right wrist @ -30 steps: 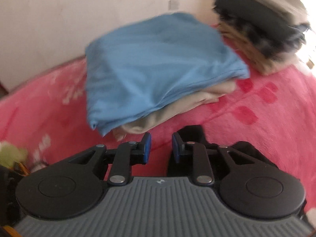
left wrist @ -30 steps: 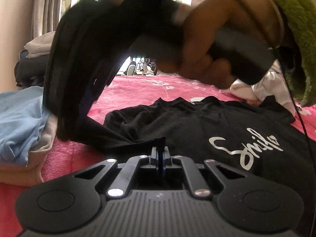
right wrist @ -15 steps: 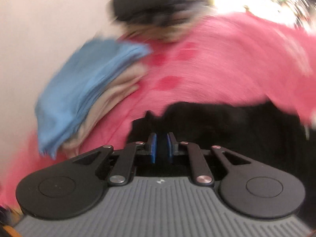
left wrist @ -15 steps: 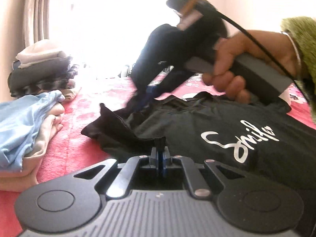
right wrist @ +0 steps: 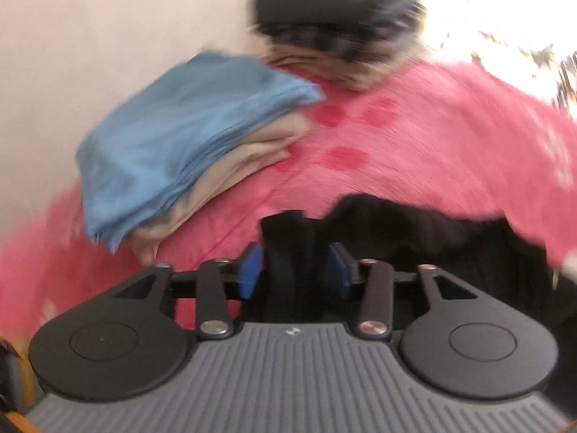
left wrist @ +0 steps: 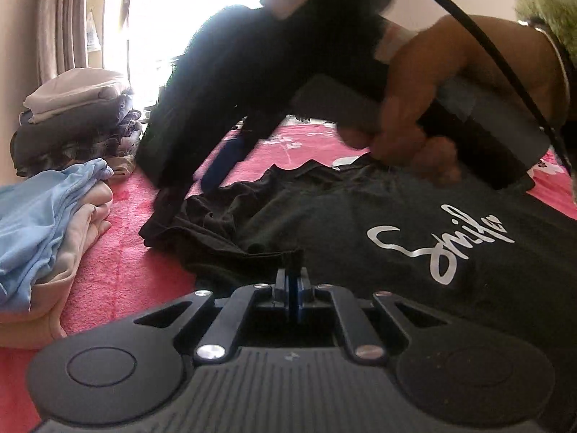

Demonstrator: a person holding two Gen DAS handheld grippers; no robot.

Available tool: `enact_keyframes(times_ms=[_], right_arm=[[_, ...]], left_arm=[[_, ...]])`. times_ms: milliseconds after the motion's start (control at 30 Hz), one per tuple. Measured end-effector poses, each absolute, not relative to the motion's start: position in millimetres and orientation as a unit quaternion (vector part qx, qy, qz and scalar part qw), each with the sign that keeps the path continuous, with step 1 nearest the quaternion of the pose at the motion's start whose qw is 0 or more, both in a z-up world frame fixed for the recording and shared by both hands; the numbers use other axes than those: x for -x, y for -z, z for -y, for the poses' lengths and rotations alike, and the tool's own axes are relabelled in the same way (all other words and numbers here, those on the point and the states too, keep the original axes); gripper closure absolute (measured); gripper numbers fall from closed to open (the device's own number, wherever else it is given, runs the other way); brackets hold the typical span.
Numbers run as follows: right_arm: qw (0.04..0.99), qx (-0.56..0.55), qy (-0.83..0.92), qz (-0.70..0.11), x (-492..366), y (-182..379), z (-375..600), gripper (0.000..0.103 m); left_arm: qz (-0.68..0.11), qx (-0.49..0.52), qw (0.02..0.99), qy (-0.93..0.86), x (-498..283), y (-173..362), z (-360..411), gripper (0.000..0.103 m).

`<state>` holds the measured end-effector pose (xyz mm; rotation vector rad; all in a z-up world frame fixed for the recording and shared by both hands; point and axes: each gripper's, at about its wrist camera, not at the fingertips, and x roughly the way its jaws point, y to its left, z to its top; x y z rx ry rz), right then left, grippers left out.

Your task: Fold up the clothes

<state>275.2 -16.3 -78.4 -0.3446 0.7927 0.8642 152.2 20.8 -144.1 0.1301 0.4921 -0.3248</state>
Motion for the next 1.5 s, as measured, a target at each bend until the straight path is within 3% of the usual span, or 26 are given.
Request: enact_keyframes(times_ms=[167, 300, 367, 567, 733, 933, 1333, 1400, 1500], right_arm=[[0.794, 0.300, -0.424, -0.315, -248, 88, -22, 0.061], [0.807, 0.288, -0.400, -0.325, -262, 99, -26, 0.065], [0.815, 0.255, -0.388, -0.347, -276, 104, -19, 0.090], [0.831, -0.032, -0.355, -0.427, -322, 102, 53, 0.095], [0.773, -0.272, -0.314, -0.479, -345, 138, 112, 0.093], [0.707, -0.431, -0.286, -0.482, -345, 168, 143, 0.091], [0.729, -0.371, -0.273, -0.506, -356, 165, 122, 0.088], [0.737, -0.344, -0.274, -0.514, -356, 164, 117, 0.089], [0.750, -0.313, -0.285, -0.508, -356, 153, 108, 0.099]], left_arm=[[-0.245, -0.068, 0.954, 0.160, -153, 145, -20, 0.098], [-0.244, -0.067, 0.954, 0.159, -152, 145, -20, 0.098], [-0.244, -0.066, 0.955, 0.158, -152, 145, -20, 0.098], [-0.246, -0.062, 0.954, 0.160, -153, 145, -22, 0.098], [-0.249, -0.061, 0.953, 0.160, -155, 145, -22, 0.098], [-0.251, -0.062, 0.953, 0.158, -157, 143, -27, 0.098], [-0.251, -0.067, 0.953, 0.155, -156, 144, -22, 0.098], [-0.246, -0.060, 0.956, 0.149, -156, 142, -25, 0.098], [-0.232, -0.027, 0.964, 0.131, -153, 132, -38, 0.098]])
